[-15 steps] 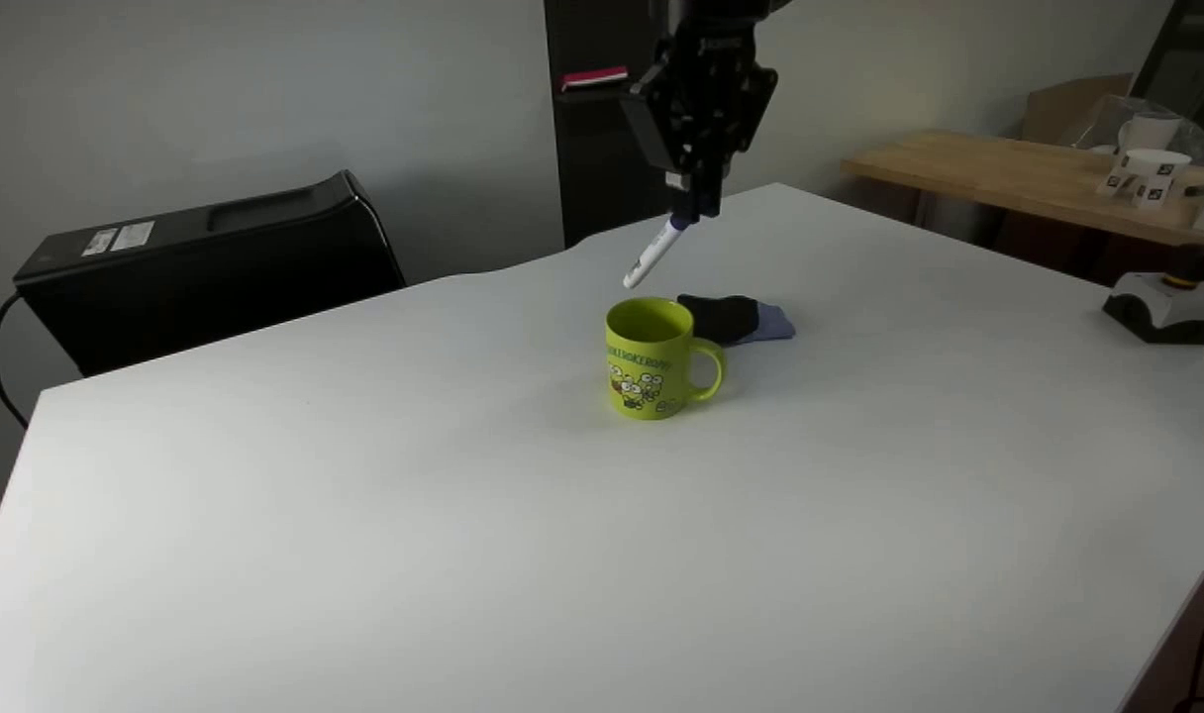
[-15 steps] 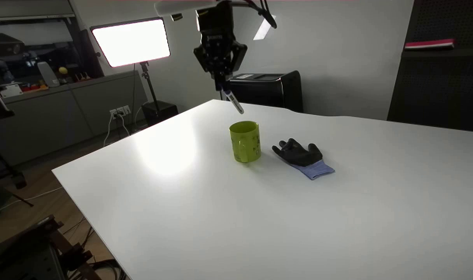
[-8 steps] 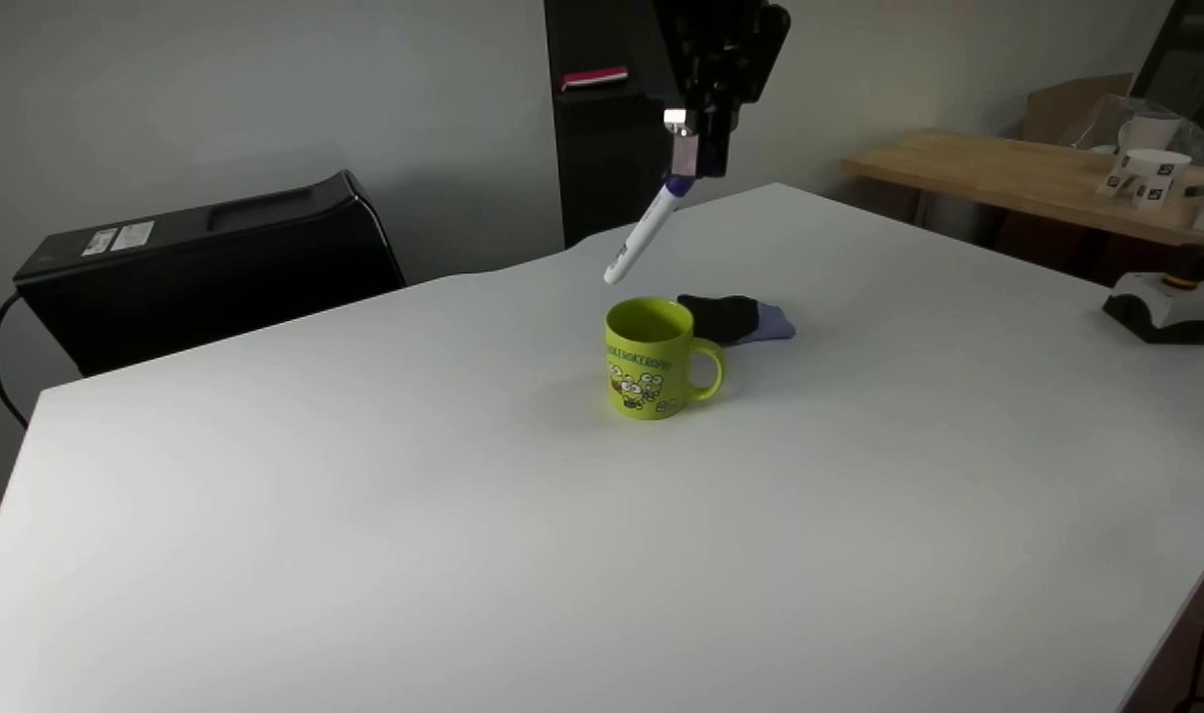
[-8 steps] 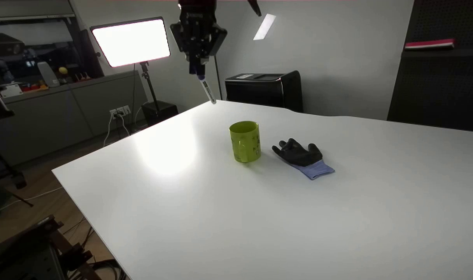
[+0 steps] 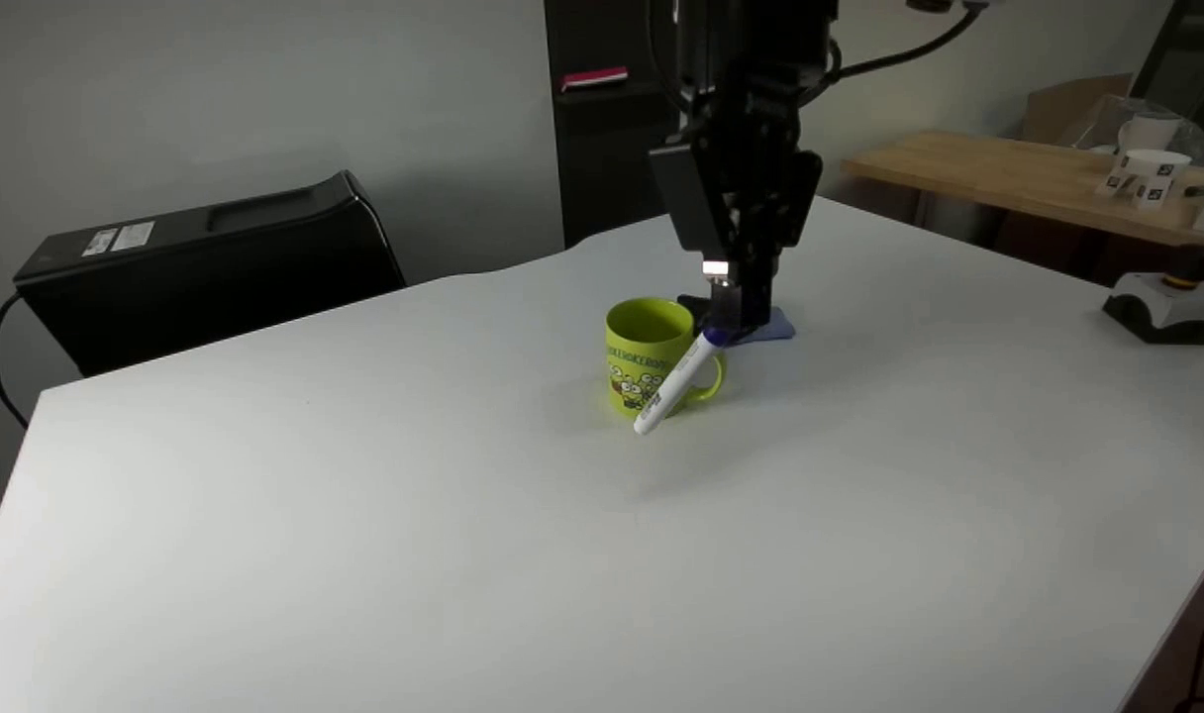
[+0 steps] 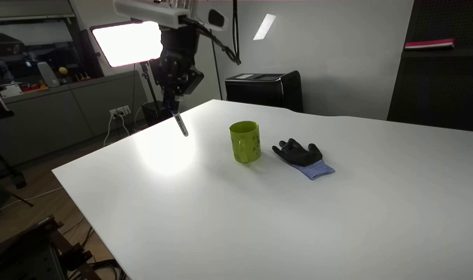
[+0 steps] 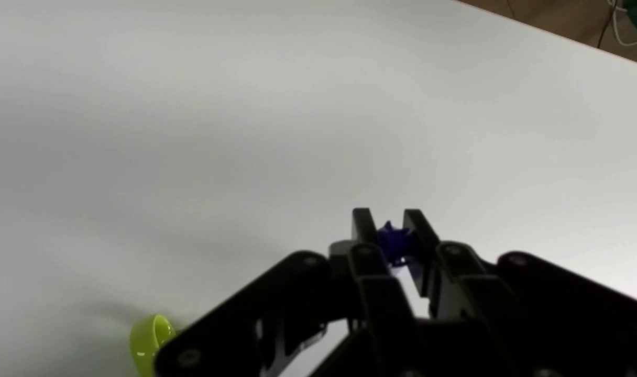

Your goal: Take the marker out of the green bowl

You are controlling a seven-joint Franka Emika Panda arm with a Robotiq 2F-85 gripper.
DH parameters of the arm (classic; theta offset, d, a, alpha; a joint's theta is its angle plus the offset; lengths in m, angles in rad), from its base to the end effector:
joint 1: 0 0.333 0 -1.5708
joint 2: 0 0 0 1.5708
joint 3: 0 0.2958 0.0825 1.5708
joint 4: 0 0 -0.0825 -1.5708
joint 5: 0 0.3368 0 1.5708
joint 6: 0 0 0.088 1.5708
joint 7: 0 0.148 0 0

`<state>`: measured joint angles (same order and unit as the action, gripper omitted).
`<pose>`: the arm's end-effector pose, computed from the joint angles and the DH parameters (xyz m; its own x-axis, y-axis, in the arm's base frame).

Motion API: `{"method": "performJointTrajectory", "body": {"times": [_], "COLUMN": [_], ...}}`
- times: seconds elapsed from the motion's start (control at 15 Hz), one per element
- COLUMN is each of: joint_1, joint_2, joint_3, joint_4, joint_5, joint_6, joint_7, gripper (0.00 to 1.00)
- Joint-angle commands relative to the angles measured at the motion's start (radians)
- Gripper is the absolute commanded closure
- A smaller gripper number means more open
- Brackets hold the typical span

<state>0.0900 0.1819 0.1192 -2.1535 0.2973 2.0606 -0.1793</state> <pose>0.4662 0.1261 0.2731 0.9405 0.2388 -0.2419 0.1680 -0.9452 -0.2798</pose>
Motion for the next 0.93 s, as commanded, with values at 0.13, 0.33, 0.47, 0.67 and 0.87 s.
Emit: {"method": "performJointTrajectory", "body": {"times": [0.13, 0.33, 0.47, 0.67, 0.87], "joint_1": [-0.002, -0.017, -0.054, -0.087, -0.111], "joint_2": [-0.009, -0.014, -0.012, -0.003, 0.001], "joint_3": [0.016, 0.038, 0.065, 0.064, 0.027], "joint_4": [-0.148, -0.214, -0.223, -0.220, -0.225], "joint_5": [0.033, 0.107, 0.244, 0.363, 0.384], "joint_6": [0.242, 0.320, 0.295, 0.227, 0.144], "joint_7": [-0.058, -0.132, -0.315, -0.484, -0.561], "gripper": [0.95, 0.95, 0.95, 0.95, 0.95]}}
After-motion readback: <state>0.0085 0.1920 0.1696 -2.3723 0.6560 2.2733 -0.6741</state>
